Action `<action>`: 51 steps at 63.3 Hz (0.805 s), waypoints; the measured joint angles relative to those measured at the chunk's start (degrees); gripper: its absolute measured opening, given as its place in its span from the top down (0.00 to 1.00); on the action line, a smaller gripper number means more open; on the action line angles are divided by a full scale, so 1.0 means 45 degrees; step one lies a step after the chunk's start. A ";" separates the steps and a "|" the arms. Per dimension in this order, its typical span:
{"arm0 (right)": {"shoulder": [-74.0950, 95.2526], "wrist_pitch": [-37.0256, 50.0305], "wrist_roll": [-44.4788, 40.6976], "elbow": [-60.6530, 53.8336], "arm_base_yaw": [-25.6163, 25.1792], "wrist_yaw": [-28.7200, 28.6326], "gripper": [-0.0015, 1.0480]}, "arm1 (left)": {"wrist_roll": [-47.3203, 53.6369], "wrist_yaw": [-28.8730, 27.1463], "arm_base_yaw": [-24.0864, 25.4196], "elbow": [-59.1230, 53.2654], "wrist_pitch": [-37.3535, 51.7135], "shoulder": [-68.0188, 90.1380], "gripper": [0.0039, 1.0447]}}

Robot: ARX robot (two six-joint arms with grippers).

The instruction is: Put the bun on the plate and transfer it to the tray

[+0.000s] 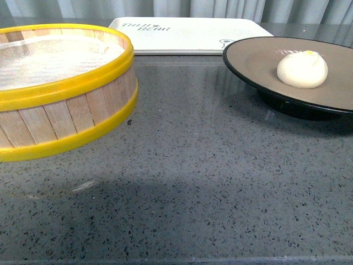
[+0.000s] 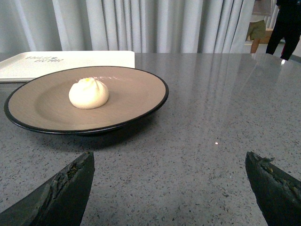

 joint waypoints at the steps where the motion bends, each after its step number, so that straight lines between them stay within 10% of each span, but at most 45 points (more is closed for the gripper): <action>1: 0.0000 0.0000 0.0000 0.0000 0.0000 0.0000 0.09 | -0.0039 0.0151 0.0112 -0.0204 0.0121 -0.0126 0.42; 21: 0.0000 0.0000 0.0000 0.0000 0.0000 -0.0005 0.09 | -0.0359 0.0670 0.0816 -0.4862 0.2079 -0.2336 0.96; 51: 0.0000 0.0000 0.0000 0.0000 0.0000 0.0000 0.09 | -0.0442 0.0670 0.0816 -0.7684 0.2589 -0.4658 0.96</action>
